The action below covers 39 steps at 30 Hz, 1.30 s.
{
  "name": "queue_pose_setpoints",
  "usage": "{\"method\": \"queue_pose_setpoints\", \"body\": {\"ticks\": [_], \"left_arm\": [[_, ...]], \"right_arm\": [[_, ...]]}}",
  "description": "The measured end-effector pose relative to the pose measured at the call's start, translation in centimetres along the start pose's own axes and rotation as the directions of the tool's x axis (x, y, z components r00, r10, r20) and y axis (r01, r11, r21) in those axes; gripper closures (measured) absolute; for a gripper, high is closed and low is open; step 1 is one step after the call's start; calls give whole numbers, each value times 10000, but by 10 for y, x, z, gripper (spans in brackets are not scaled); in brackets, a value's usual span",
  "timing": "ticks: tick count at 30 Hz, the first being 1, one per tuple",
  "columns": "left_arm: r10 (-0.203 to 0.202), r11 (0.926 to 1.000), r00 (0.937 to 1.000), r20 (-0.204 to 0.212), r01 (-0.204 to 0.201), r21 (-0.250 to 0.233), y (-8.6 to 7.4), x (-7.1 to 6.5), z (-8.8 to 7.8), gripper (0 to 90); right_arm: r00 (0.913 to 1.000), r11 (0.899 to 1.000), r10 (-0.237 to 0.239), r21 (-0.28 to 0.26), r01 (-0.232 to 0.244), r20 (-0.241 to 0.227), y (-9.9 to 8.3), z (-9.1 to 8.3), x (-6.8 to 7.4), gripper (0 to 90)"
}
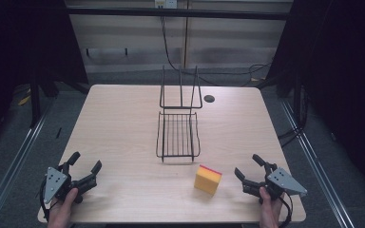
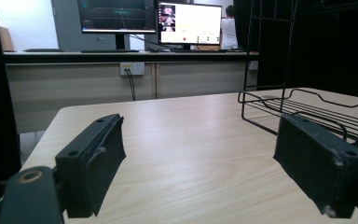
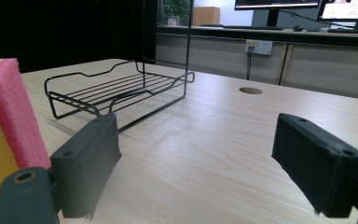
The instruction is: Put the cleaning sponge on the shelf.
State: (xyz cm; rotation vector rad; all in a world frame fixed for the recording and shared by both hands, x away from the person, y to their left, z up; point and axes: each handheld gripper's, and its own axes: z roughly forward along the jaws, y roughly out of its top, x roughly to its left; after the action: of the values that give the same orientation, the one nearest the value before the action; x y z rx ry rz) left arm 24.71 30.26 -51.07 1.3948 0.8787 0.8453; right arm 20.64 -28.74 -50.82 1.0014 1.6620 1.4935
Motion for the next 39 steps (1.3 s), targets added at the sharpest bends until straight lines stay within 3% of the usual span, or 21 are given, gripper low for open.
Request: {"method": "queue_pose_setpoints", "body": {"ticks": [7,14,22,24,29,39], "left_arm": [[7,10000,10000,-5,-7,-8,0,0,0,156],[-33,10000,10000,20,33,-5,0,0,0,156],[-8,10000,10000,12,8,16,0,0,0,156],[-5,10000,10000,3,5,-3,0,0,0,156],[5,10000,10000,-7,-5,-8,0,0,0,156],[-6,10000,10000,5,6,-2,0,0,0,156]], "right_arm": [[9994,9994,332,65,-331,-103,0,-1,-3,142],[9993,9975,248,669,-230,-275,2,0,-2,139],[9957,9911,777,1125,-716,-510,3,-1,-3,136],[9944,9893,682,1346,-570,-803,4,-1,-3,137],[9935,9859,627,1608,-468,-953,8,-1,-1,141],[9726,9841,882,1696,-517,-2152,14,-3,3,143]]}}
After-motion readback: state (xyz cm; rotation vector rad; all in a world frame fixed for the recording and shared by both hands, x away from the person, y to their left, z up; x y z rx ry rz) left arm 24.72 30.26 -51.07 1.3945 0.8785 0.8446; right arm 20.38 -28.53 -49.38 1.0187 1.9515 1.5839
